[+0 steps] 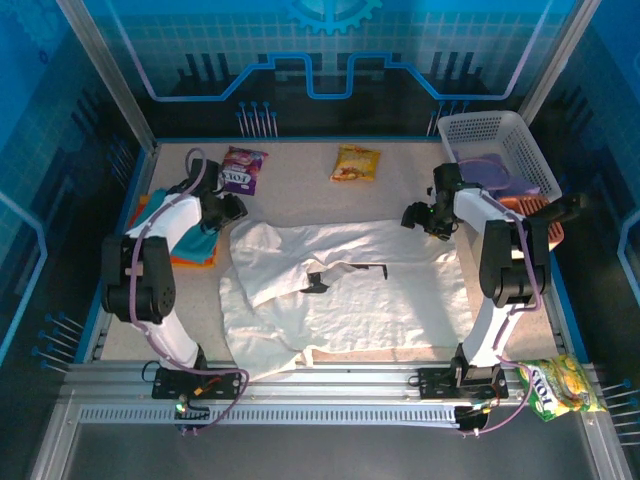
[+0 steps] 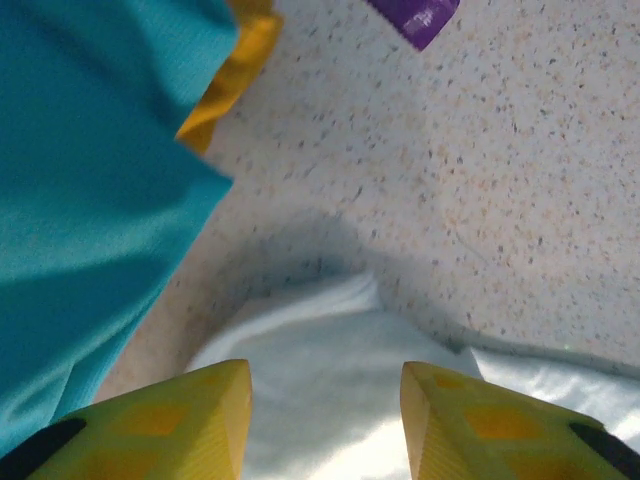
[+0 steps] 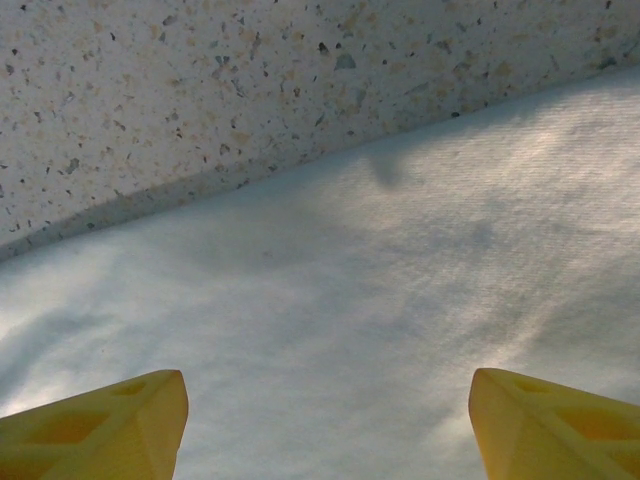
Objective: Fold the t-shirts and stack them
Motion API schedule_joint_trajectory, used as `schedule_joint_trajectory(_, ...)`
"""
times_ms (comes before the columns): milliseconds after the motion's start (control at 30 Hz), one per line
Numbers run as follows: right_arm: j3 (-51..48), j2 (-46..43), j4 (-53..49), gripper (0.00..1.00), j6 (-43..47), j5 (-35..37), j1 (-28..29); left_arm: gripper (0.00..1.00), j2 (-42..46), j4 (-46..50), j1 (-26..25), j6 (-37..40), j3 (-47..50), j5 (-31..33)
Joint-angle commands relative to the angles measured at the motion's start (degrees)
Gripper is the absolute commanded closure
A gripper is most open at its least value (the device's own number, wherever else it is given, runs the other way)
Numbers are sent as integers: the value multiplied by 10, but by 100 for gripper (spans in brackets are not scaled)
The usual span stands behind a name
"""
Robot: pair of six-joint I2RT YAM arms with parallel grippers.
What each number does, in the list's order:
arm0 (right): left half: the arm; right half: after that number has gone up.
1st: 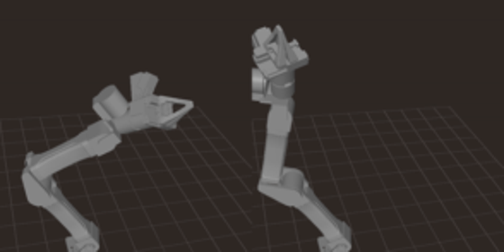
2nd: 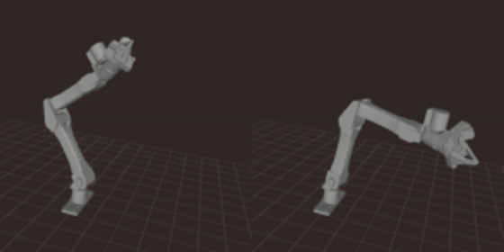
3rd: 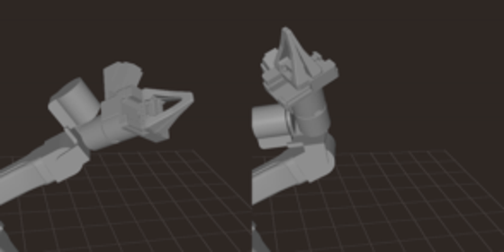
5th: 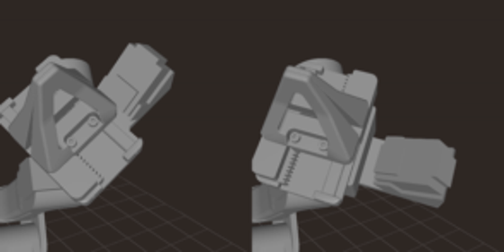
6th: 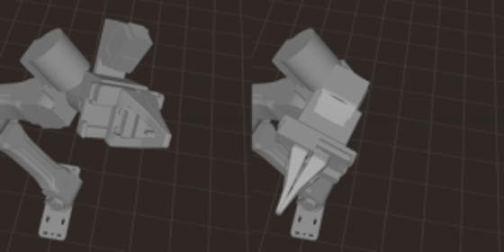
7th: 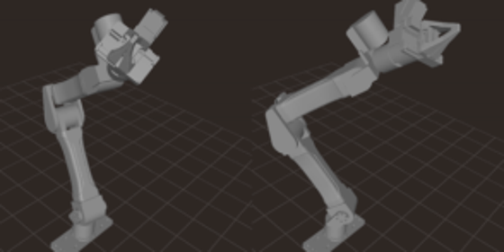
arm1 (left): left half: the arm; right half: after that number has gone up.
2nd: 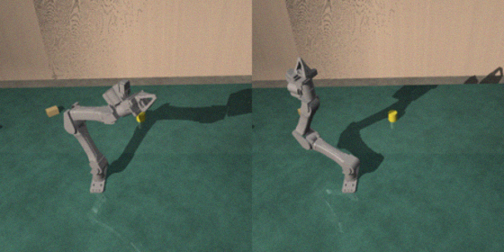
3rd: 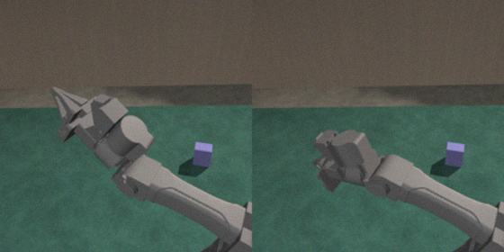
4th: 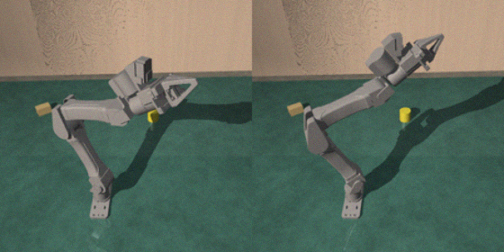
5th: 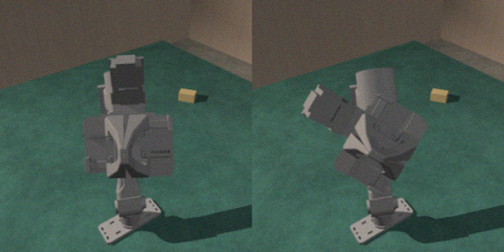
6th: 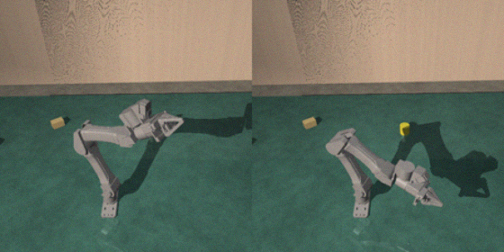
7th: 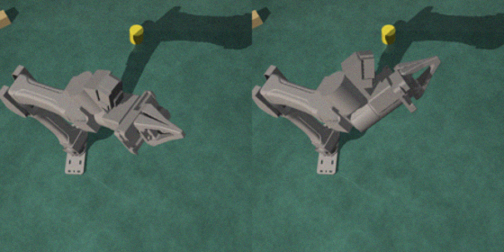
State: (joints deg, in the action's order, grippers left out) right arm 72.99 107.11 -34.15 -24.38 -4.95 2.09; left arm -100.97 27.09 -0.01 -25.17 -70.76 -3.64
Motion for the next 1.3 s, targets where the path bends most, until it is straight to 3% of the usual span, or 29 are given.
schedule_joint_trajectory(0, 25, 14, -20, 26, 8, 4, 1, 57, -46, 13, -22, 54, -56, 31)
schedule_joint_trajectory(233, 29, 19, -22, 26, 13, 8, 1, 58, -129, 43, -35, 92, -114, 29)
schedule_joint_trajectory(500, 29, 24, -19, 25, 10, 4, 0, 58, -144, 82, -35, 112, -121, 43)
schedule_joint_trajectory(900, 31, 25, -19, 25, 9, 8, -1, 65, -151, 100, -35, 94, -128, 14)
schedule_joint_trajectory(1033, 40, 36, -21, 25, 2, 24, 1, 74, -151, 102, -35, 91, -127, 14)
schedule_joint_trajectory(1167, 58, 52, -32, 26, -1, 41, 1, 96, -146, 107, -36, 80, -126, 36)
schedule_joint_trajectory(1267, 71, 68, -47, 27, -4, 61, 0, 100, -132, 107, -35, 74, -120, 47)
